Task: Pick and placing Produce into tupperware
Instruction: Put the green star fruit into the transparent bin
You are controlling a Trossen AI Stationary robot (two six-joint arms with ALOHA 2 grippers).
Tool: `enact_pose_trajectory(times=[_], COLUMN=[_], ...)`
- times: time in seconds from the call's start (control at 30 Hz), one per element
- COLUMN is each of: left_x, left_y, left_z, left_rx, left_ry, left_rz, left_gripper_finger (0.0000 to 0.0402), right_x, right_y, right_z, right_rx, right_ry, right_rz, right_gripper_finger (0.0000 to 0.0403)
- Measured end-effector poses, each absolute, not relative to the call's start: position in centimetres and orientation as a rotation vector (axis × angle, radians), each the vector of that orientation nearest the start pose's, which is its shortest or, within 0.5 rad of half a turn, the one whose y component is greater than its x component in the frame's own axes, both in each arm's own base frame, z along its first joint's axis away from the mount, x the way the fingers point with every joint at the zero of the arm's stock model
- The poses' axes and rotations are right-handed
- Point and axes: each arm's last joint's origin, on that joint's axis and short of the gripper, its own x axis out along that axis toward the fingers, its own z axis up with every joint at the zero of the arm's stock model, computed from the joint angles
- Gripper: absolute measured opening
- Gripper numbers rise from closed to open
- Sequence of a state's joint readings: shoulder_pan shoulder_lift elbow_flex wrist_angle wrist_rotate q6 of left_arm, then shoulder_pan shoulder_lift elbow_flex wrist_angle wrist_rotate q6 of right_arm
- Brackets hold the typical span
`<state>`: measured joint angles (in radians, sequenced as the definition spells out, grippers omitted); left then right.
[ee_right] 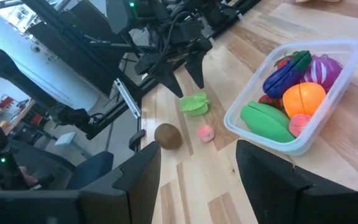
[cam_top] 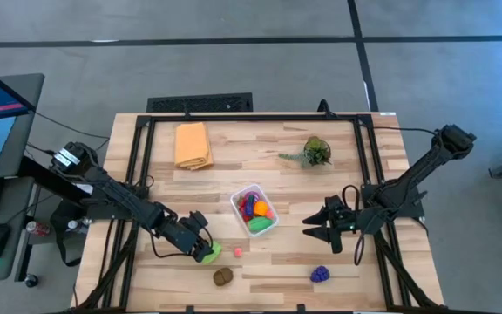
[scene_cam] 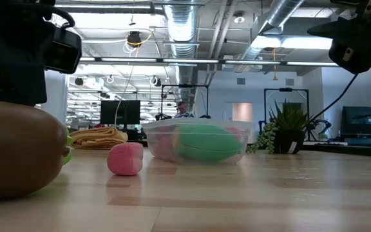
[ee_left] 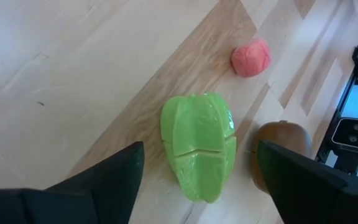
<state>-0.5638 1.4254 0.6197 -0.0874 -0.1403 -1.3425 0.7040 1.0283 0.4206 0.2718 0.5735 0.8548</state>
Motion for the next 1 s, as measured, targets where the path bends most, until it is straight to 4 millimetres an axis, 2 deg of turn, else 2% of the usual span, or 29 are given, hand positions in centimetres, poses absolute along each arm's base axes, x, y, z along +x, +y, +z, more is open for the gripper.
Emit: enact_pose_trajectory(times=[0.2, 0.43, 1.0], left_x=[21.9, 22.9, 23.4], left_y=[-13.3, -14.1, -14.3], left_z=[15.3, 13.1, 12.9], left_rx=[-0.922, -0.942, -0.934], left_ry=[0.942, 0.989, 0.935], left_rz=[0.221, 0.181, 0.187], left_gripper_finger=[0.0295, 0.0295, 0.0292], right_x=[16.7, 16.7, 16.7], right_y=[12.1, 12.1, 12.1], right_z=[20.9, 20.9, 20.8], right_rx=[0.648, 0.648, 0.656], right_ry=[0.304, 0.305, 0.306], right_rz=[0.006, 0.005, 0.005], right_gripper_finger=[0.0232, 0.0232, 0.0232])
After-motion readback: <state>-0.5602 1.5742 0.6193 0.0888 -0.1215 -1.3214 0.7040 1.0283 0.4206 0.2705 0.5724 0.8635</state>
